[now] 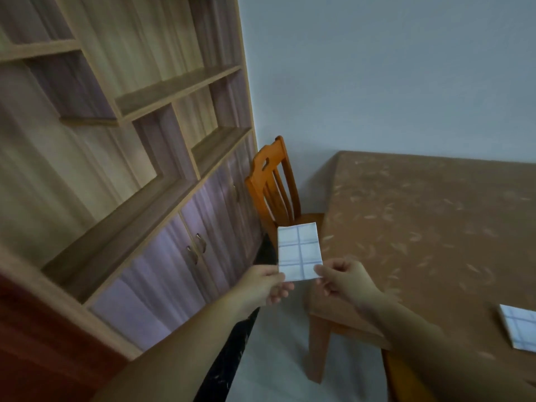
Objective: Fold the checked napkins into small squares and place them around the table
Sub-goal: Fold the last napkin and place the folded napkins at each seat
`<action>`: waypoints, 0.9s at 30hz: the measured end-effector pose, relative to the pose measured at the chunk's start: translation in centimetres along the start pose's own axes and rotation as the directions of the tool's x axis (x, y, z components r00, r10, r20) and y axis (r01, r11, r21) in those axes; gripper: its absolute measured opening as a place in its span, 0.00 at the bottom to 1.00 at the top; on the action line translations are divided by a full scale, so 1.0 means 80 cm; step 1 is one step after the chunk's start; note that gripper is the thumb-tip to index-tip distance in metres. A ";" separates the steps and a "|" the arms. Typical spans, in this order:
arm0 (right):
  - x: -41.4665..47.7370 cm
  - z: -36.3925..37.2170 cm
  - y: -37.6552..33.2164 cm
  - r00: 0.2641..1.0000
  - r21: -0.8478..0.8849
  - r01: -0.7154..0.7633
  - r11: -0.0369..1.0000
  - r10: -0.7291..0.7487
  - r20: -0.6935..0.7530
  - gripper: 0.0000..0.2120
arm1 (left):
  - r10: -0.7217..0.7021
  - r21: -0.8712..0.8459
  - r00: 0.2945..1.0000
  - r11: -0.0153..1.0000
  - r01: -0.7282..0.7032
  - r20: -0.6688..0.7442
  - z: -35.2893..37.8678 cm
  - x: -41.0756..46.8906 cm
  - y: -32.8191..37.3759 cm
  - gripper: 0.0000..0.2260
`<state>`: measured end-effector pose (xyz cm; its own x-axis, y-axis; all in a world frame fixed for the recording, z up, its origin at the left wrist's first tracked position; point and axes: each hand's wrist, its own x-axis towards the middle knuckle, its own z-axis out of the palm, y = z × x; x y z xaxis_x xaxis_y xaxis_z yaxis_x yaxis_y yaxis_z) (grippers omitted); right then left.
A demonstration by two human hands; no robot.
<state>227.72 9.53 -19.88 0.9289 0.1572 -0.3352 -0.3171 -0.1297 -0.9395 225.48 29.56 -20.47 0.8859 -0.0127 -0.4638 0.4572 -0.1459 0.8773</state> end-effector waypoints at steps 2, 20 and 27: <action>0.030 -0.009 -0.003 0.998 0.010 -0.039 0.999 0.039 -0.040 0.08 | -0.002 0.016 0.999 1.000 0.001 0.036 0.003 0.042 0.006 0.09; 0.235 -0.070 -0.007 0.829 0.128 -0.246 0.961 0.277 -0.486 0.03 | -0.033 0.161 0.970 0.987 -0.007 0.241 0.042 0.333 0.105 0.06; 0.314 -0.126 0.019 0.776 0.152 -0.303 0.941 0.336 -0.535 0.05 | -0.115 0.316 0.964 0.948 0.035 0.238 0.091 0.405 0.107 0.06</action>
<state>252.49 3.41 -28.98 0.7162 -0.4450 -0.5376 -0.6086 -0.0211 -0.7932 257.55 20.68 -28.91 0.7830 -0.2312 -0.5775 0.4394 -0.4515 0.7766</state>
